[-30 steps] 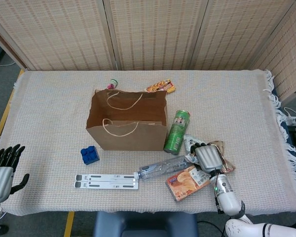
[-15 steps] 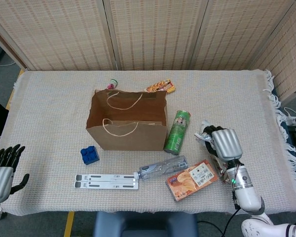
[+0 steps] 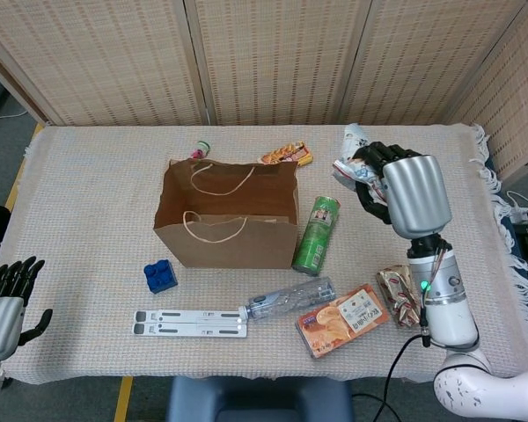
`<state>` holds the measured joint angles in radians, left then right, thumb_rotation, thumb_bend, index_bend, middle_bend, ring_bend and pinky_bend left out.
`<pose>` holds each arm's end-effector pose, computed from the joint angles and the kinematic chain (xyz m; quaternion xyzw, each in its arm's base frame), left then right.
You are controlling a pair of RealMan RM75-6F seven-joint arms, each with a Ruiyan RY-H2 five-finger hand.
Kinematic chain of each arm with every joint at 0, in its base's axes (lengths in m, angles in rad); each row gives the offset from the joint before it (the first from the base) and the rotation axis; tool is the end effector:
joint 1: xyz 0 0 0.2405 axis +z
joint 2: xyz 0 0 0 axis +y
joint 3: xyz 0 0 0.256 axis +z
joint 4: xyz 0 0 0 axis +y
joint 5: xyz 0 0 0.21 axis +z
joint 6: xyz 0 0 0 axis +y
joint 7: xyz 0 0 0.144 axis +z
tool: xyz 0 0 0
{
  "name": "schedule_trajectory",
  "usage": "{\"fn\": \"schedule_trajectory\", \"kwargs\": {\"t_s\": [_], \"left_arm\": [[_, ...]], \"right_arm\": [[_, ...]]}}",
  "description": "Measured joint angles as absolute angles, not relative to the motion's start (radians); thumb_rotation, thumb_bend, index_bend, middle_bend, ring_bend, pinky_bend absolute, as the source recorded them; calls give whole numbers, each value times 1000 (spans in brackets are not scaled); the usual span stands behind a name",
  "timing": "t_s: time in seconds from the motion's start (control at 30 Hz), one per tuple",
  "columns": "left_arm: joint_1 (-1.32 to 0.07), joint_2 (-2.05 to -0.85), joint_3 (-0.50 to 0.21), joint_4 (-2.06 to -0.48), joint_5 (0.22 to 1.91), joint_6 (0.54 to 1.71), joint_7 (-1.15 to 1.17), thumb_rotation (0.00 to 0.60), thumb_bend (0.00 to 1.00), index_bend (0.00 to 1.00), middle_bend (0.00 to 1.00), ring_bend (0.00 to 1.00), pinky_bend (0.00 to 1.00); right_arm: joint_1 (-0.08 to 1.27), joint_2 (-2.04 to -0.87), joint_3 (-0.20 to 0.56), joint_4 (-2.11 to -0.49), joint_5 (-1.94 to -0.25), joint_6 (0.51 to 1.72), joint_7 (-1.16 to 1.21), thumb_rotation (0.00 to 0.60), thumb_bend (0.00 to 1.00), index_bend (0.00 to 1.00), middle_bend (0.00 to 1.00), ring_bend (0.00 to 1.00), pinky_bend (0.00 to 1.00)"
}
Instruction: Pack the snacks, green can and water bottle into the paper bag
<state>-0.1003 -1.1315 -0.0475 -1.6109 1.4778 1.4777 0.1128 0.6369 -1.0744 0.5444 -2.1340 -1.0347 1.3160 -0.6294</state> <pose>-0.3108 0.1853 0.1551 -0.6111 -0.3606 -0.3574 0.6073 -0.0507 -0.3236 0.1978 0.6006 -0.2486 0.5375 0.5372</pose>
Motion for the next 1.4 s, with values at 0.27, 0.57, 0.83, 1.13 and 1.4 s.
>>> {"fn": "schedule_trajectory", "kwargs": {"t_s": [0.27,0.57,0.83,1.13,1.4], "left_arm": [[-101,-1130,-47,-1606,1480,1477,103,600,360,0,0,0,0],[-102,-1129,-46,-1603,1481,1475,93,600,359,0,0,0,0],[-103,-1127,-45,-1600,1484,1474,84,600,359,0,0,0,0],[-102,-1129,-46,-1604,1481,1476,95,600,359,0,0,0,0],[-102,-1129,-46,-1604,1480,1475,97,600,359,0,0,0,0]], "right_arm": [[877,-1204,561,-2158,-902,1306,-829,600,443,696,529,543,649],[1061,-1411,519,-2080,-767,1349,-968,600,443,669,529,535,647],[1092,-1485,456,-2021,-661,1380,-1014,600,320,294,406,323,439],[1098,-1478,441,-2038,-597,1452,-1028,600,139,0,109,67,225],[1071,-1422,446,-2074,-614,1475,-988,600,125,0,65,40,189]]}}
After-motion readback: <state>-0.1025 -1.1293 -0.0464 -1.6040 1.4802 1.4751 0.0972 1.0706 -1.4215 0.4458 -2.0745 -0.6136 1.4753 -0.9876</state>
